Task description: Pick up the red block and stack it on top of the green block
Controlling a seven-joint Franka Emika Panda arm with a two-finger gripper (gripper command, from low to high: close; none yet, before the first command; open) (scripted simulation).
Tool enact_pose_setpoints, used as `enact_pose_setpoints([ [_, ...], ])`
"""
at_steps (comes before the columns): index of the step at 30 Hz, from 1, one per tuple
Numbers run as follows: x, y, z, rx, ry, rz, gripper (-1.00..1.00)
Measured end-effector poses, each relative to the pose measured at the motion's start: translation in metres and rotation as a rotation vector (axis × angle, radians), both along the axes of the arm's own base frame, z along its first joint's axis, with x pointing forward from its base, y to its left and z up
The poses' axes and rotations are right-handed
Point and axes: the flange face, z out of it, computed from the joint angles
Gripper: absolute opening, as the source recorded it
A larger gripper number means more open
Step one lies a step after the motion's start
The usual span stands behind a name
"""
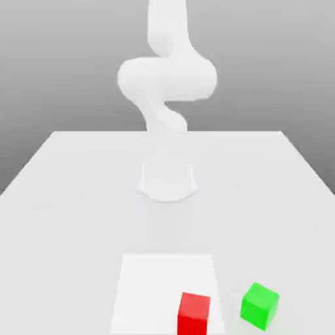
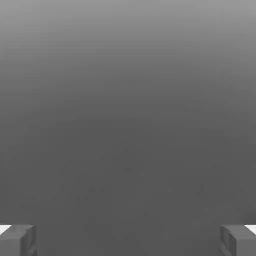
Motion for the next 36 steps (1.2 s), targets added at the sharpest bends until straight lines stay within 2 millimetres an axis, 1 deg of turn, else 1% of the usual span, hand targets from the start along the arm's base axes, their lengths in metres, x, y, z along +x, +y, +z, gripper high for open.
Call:
enact_pose_setpoints([
  [3,0.038,0.006,-0.049,-0.001,0.089,-0.029,0.0],
  [6,0.068,0.01,-0.1,0.0,0.174,-0.054,0.0],
  [10,0.098,0.015,-0.171,0.006,0.285,-0.084,0.0],
  [13,0.113,0.018,-0.227,0.014,0.368,-0.104,0.0],
  [16,0.122,0.022,-0.284,0.025,0.451,-0.123,0.0],
  [19,0.124,0.027,-0.341,0.04,0.535,-0.138,0.0],
  [21,0.121,0.031,-0.378,0.052,0.59,-0.149,0.0],
  [24,0.112,0.036,-0.432,0.073,0.673,-0.166,0.0],
  [26,0.107,0.04,-0.465,0.085,0.711,-0.174,0.0],
  [30,0.105,0.041,-0.519,0.088,0.723,-0.176,0.0],
  [31,0.104,0.041,-0.527,0.088,0.724,-0.176,-1.0],
  [36,0.104,0.041,-0.527,0.088,0.722,-0.176,-1.0],
])
